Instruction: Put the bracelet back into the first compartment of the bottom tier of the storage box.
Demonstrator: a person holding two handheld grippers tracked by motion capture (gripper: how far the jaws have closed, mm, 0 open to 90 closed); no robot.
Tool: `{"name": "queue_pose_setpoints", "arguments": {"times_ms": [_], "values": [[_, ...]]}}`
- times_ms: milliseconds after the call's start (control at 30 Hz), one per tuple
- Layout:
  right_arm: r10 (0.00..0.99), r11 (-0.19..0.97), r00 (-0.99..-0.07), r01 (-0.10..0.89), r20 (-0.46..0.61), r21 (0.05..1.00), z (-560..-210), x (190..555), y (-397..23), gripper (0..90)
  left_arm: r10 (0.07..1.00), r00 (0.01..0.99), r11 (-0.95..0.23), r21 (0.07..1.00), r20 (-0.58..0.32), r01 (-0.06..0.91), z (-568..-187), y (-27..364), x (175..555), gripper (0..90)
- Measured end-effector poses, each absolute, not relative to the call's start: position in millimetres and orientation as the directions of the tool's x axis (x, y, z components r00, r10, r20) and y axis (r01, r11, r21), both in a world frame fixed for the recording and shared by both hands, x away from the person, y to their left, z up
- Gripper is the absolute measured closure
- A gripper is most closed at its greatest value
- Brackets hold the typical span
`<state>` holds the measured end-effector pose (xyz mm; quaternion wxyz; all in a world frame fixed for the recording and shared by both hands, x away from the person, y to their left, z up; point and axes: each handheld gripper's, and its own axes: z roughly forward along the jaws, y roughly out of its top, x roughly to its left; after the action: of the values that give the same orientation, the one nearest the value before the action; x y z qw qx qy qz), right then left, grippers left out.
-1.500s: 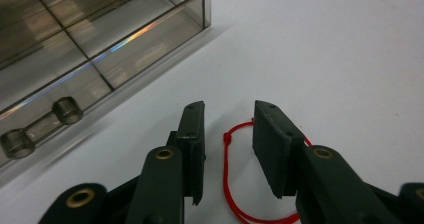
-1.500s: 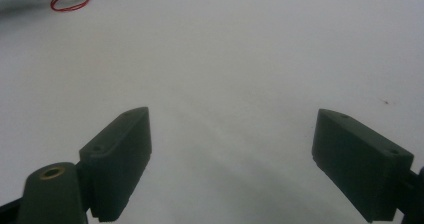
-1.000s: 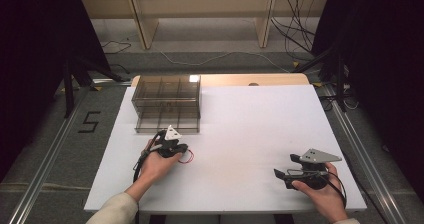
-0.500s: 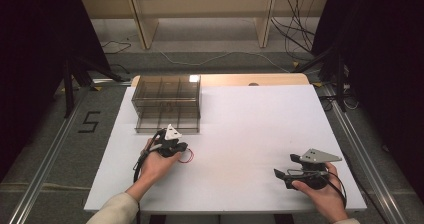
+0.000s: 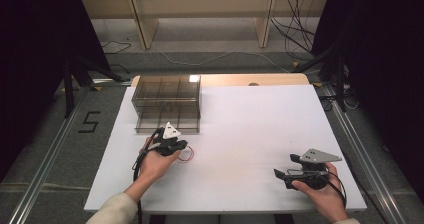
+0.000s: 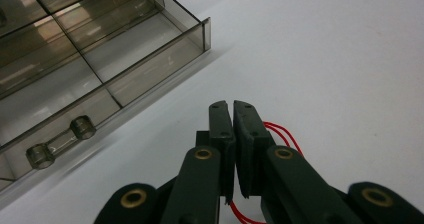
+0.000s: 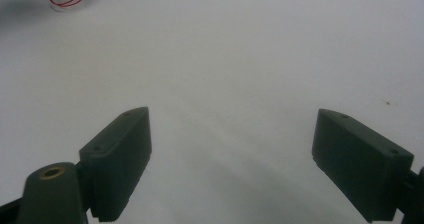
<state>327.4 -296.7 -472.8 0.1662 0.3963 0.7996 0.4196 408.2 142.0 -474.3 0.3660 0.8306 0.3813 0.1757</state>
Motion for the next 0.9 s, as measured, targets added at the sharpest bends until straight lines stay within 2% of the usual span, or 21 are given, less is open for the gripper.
{"name": "queue_pose_setpoints", "arguments": {"times_ms": [900], "values": [[0.771, 0.336, -0.633, 0.492, 0.065, 0.803, -473.0, 327.6, -296.4, 16.7, 0.780, 0.625, -0.415, 0.769, 0.027, 0.486, -459.7, 149.2, 410.5, 87.2]]}}
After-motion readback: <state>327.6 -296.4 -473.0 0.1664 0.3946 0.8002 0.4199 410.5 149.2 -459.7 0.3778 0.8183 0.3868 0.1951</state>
